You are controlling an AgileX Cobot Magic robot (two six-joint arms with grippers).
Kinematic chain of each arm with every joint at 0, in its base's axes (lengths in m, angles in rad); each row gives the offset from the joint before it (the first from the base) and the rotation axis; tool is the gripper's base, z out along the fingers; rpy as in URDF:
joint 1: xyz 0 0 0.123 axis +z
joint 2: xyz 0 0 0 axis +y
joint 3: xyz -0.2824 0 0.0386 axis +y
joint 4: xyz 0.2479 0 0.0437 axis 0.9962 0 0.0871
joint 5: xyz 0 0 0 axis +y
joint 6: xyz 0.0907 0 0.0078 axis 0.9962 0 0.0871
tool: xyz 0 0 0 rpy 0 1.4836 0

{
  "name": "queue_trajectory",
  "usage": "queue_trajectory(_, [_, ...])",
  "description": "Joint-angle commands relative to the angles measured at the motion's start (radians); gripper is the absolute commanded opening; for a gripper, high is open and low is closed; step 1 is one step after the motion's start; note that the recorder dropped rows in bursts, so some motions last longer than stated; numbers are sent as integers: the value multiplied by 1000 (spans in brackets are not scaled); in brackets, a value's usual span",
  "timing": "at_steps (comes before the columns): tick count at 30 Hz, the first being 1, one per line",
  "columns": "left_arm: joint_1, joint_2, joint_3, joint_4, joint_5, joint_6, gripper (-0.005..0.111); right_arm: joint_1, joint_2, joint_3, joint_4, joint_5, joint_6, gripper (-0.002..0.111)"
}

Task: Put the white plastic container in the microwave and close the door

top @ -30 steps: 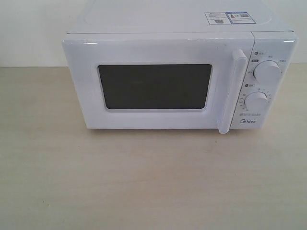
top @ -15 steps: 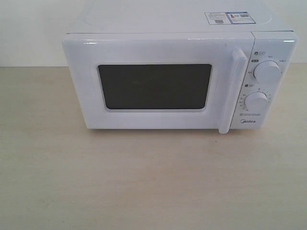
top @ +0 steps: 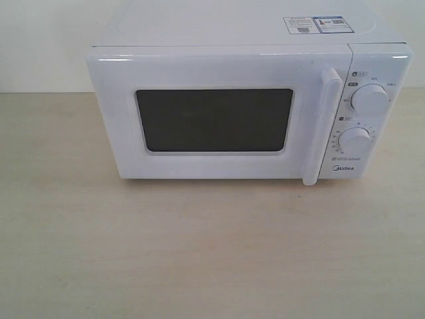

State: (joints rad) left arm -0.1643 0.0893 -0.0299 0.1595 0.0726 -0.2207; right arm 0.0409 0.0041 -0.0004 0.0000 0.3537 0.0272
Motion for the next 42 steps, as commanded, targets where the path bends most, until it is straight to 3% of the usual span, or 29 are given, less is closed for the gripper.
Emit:
queue_trajectory(1, [2, -73, 19, 14, -24, 4, 4, 2, -4, 0, 0, -4, -4, 0])
queue_trajectory(12, [2, -89, 19, 14, -14, 4, 4, 2, -4, 0, 0, -4, -4, 0])
queue_trajectory(26, [2, -89, 30, 7, 198, 187, 4, 2, -4, 0, 0, -4, -4, 0])
queue_trajectory(33, [2, -89, 30, -232, 220, 461, 4, 2, -4, 0, 0, -4, -4, 0])
queue_trajectory(35, [2, -89, 30, -246, 220, 459, 4, 2, -4, 0, 0, -4, -4, 0])
queue_trajectory(40, [2, -89, 30, -253, 220, 229, 4, 2, -4, 0, 0, -4, -4, 0])
queue_trajectory(42, [2, -89, 30, -253, 220, 229, 4, 2, -4, 0, 0, -4, -4, 0])
